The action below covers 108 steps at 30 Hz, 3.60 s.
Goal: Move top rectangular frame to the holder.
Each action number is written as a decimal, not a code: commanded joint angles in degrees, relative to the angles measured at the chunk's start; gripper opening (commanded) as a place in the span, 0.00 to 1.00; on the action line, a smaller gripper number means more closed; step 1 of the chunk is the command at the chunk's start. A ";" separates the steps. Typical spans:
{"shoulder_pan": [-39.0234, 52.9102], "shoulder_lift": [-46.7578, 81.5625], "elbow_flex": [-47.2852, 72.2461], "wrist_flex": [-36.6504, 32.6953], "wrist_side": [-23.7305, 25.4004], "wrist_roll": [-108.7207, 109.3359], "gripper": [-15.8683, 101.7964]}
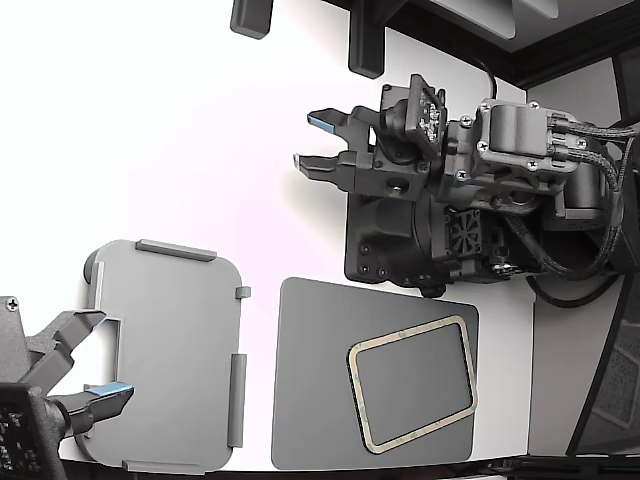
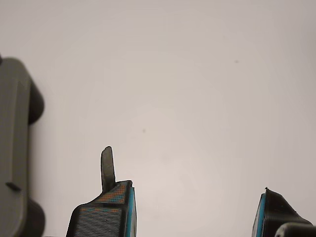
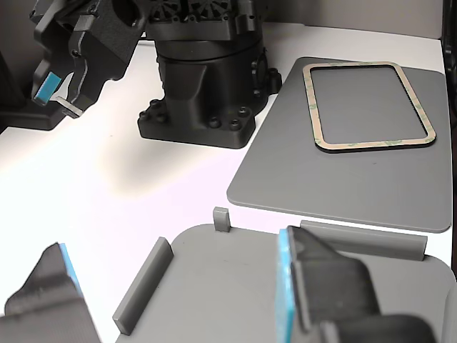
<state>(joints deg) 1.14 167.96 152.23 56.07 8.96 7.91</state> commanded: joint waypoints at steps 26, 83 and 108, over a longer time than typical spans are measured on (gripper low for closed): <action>-0.88 1.32 -1.05 -0.44 -0.09 0.00 0.98; 65.92 -71.54 -63.72 29.71 2.64 -29.44 0.99; 74.36 -75.50 -52.29 26.46 -6.15 -33.40 0.98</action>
<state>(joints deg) 76.11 91.49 100.72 82.71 2.99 -25.14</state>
